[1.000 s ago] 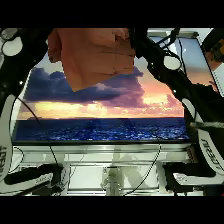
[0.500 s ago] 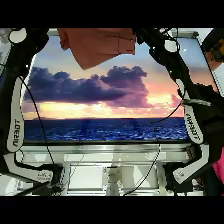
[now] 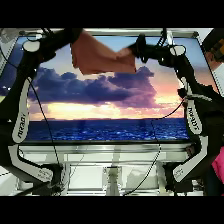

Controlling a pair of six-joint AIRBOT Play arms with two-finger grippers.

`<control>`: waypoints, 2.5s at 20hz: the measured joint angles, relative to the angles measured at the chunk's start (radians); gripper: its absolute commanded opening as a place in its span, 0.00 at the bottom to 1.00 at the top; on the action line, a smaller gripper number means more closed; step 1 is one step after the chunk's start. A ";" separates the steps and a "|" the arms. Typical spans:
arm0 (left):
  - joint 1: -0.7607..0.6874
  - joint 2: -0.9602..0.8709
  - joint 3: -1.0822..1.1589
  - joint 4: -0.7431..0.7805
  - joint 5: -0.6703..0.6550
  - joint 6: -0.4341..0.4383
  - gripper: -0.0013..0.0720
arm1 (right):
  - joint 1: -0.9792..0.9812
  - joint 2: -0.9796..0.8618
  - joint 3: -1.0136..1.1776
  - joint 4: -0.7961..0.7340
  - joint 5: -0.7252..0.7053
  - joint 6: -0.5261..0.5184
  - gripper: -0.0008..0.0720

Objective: Fold the clothes and pants, and hang the long-sleeved shirts on hangers.

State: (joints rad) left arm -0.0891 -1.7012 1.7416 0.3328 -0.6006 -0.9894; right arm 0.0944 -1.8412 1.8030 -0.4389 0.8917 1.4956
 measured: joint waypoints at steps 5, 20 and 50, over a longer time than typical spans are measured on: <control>-0.002 0.164 -0.321 0.175 -0.014 -0.060 0.02 | 0.013 0.061 -0.209 -0.075 0.131 -0.023 0.04; -0.015 1.030 -1.322 0.294 -0.005 -0.166 0.02 | 0.092 0.632 -1.081 -0.116 -0.004 0.013 0.04; -0.202 0.394 -0.787 0.552 0.421 -0.469 0.02 | 0.216 0.561 -1.035 -0.139 -0.641 0.531 0.04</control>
State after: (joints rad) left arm -0.2913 -1.3067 0.9550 0.8845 -0.1795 -1.4582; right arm 0.3103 -1.2800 0.7677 -0.5777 0.2504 2.0270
